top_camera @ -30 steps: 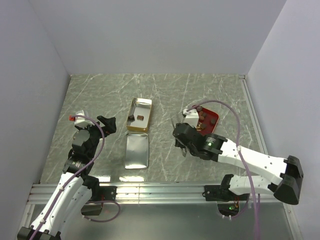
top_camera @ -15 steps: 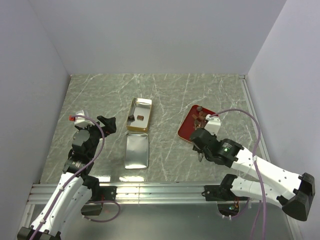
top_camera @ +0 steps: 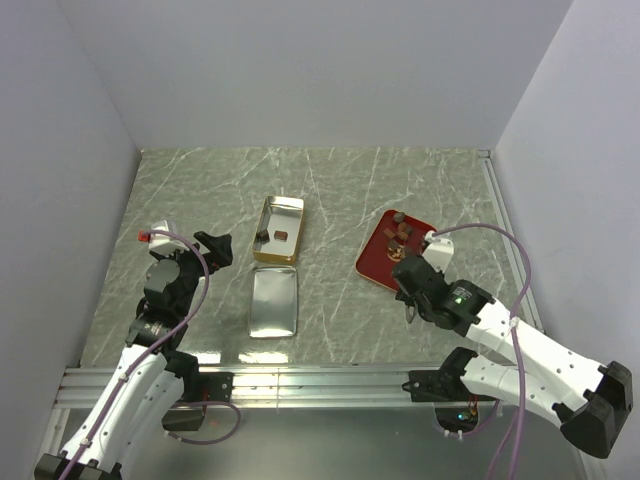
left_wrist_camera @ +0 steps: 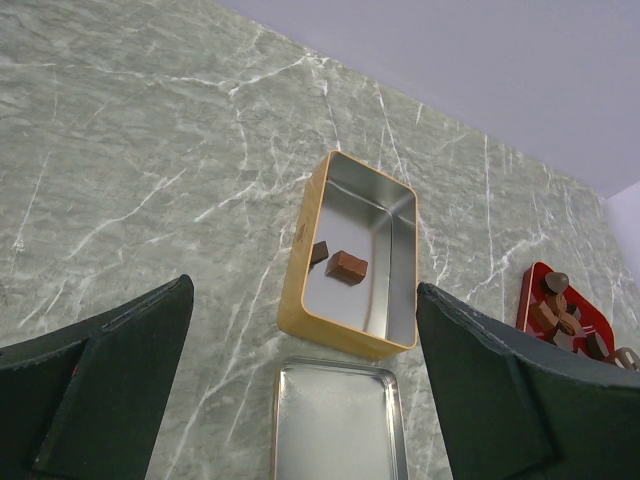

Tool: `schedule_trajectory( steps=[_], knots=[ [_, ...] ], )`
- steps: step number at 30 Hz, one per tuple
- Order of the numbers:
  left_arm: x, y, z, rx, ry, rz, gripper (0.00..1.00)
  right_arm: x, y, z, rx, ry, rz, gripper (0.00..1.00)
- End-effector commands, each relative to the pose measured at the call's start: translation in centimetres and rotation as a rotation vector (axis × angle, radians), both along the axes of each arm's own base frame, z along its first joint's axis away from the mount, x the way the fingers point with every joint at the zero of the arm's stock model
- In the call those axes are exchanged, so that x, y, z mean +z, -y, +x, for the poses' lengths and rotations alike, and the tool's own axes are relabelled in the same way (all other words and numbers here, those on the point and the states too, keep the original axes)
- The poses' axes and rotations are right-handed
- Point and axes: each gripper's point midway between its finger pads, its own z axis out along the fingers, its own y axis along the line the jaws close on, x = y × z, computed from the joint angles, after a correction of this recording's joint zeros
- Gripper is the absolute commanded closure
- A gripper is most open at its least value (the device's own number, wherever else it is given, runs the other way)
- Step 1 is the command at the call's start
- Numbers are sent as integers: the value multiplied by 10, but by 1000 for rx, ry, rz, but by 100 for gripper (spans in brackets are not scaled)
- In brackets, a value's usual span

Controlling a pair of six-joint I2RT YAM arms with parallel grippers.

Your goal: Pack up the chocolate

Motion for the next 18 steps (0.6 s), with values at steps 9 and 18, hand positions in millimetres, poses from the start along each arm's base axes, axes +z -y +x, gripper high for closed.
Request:
schedule_trajectory(
  steps=[9,18],
  knots=[
    [13,4,0,-20,37,-19,1,-3,-9,17,13,39,54,50],
    [12,5,1,-22,36,-17,1,-12,-8,20,7,16,27,50]
  ],
)
